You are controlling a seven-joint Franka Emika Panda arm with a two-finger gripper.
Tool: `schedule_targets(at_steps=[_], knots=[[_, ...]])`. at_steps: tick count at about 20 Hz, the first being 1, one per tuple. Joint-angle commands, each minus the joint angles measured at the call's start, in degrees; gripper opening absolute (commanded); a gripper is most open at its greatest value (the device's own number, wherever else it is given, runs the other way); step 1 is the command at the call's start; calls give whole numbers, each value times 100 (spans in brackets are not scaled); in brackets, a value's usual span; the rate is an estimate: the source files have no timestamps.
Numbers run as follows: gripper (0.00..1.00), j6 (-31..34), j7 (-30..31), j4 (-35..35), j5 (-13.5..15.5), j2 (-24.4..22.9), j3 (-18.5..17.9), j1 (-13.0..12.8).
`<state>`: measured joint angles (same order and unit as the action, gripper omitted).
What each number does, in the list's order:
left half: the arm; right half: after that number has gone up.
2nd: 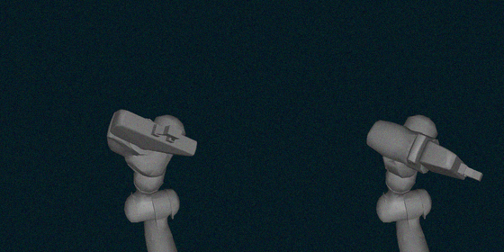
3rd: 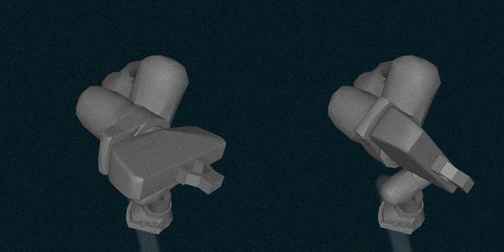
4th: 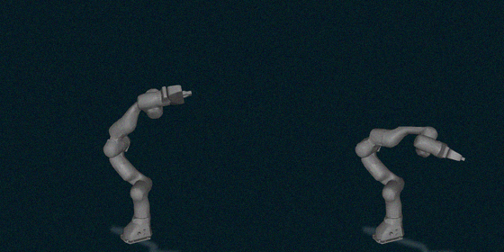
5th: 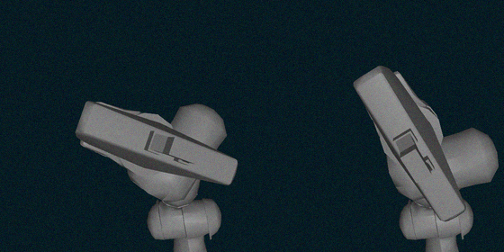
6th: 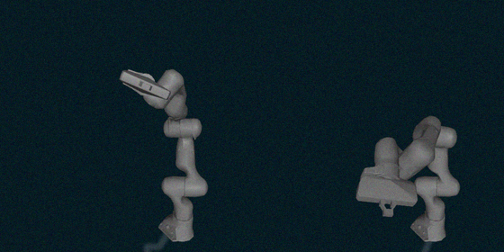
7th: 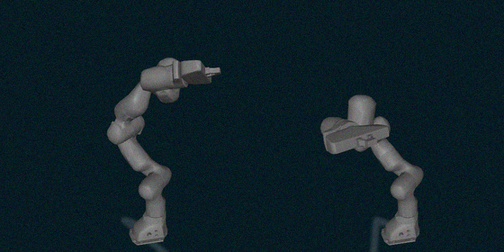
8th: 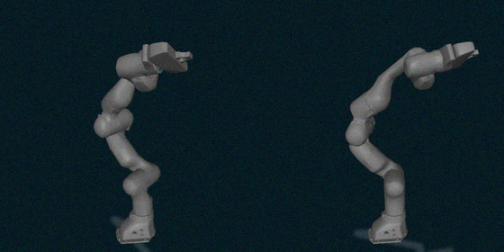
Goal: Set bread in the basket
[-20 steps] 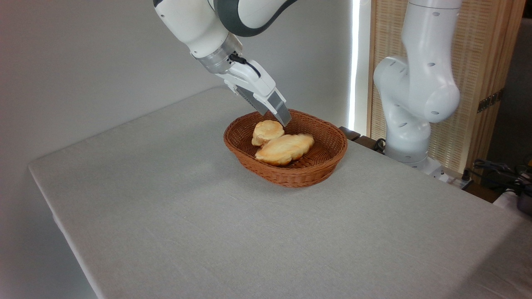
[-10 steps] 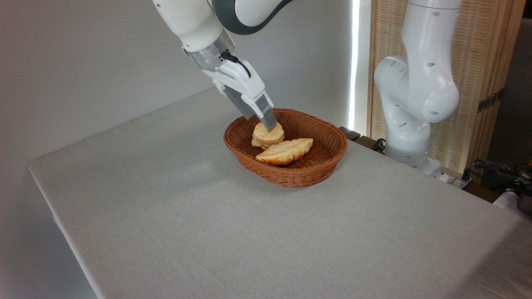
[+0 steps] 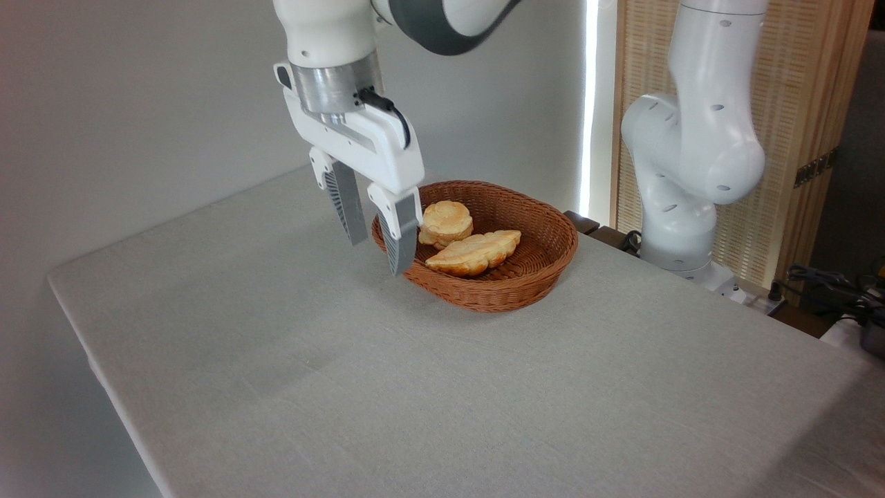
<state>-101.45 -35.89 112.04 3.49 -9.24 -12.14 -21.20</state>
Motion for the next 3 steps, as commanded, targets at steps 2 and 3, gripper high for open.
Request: schedule_targets(at_steps=[2, 3], knots=[[100, -156, -532, -16, -41, 142, -315, 2], [100, -191, -576, -16, -33, 151, -385, 2]])
